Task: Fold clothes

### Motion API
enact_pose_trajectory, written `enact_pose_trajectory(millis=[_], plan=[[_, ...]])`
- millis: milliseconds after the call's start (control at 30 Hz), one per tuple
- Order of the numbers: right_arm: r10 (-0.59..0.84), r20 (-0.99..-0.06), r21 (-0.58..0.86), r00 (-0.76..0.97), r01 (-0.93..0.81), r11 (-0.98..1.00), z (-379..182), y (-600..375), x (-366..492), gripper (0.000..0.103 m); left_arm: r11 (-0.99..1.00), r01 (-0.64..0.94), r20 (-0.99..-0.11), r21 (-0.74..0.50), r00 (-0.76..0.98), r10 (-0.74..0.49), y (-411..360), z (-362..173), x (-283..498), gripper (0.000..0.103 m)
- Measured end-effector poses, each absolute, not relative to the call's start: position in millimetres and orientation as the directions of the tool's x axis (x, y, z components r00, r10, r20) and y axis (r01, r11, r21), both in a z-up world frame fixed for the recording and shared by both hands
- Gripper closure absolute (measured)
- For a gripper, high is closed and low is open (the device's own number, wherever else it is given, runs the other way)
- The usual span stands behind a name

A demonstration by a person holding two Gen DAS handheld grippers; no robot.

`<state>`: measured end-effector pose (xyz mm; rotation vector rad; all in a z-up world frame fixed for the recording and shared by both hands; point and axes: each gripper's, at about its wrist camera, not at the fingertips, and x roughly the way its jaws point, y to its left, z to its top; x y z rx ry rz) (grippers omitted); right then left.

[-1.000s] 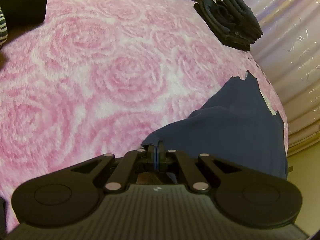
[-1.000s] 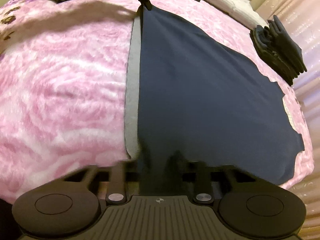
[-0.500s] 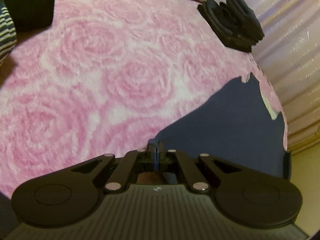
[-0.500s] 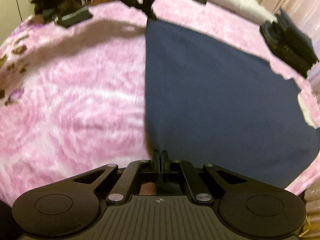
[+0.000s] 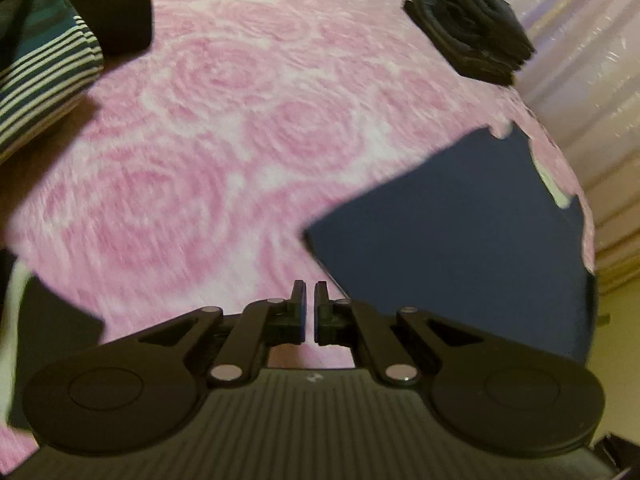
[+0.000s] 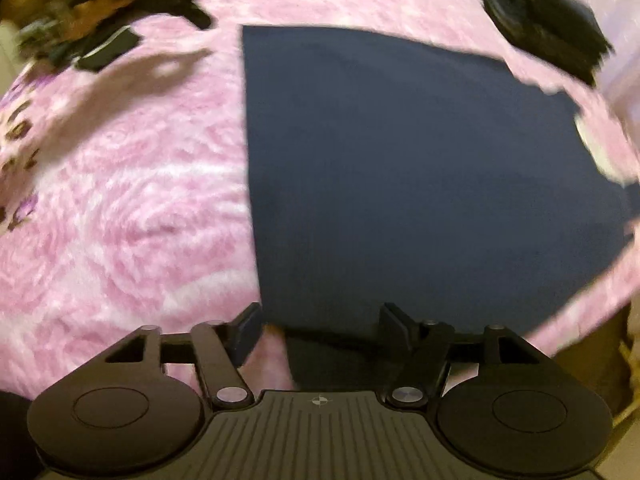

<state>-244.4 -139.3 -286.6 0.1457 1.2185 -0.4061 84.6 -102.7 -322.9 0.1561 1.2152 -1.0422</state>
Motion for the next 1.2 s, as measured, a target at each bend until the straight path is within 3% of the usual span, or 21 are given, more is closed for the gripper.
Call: enact_pose_trajectory(millis=[267,400,567,833,1033,1200], plan=[[-0.227,-0.957,-0.055,0.179,0.657,0.751,-269,-211,-302,0.036,0.301,0.827,-0.79,-0.475,-0.25,-0.56,-127,-306,-38,0.101],[-0.176,-0.953,0.085,0.245,0.778,0.622,-266,-250,-333,0.037,0.105,0.879,-0.784,-0.465,-0.354,-0.509,-144,-299,-113,0.101],[-0.157,-0.933,0.179,0.325,0.794,0.58,-282,-283,-352,0.037,-0.039,0.911,-0.8,-0.411,-0.381,-0.463,-166,-296,-179,0.094],[-0.203,-0.878,0.255,0.433,0.782,0.569,-264,-370,-378,0.037,-0.069,0.931,-0.823,-0.359,-0.35,-0.448,-221,-285,-230,0.092],[-0.269,-0.836,0.278,0.478,0.793,0.542,-253,-475,-391,0.037,-0.061,0.94,-0.821,-0.335,-0.323,-0.471,-259,-274,-257,0.084],[-0.161,-0.833,0.407,0.53,0.782,0.472,-282,-553,-378,0.037,-0.033,0.943,-0.838,-0.331,-0.31,-0.449,-279,-287,-274,0.084]])
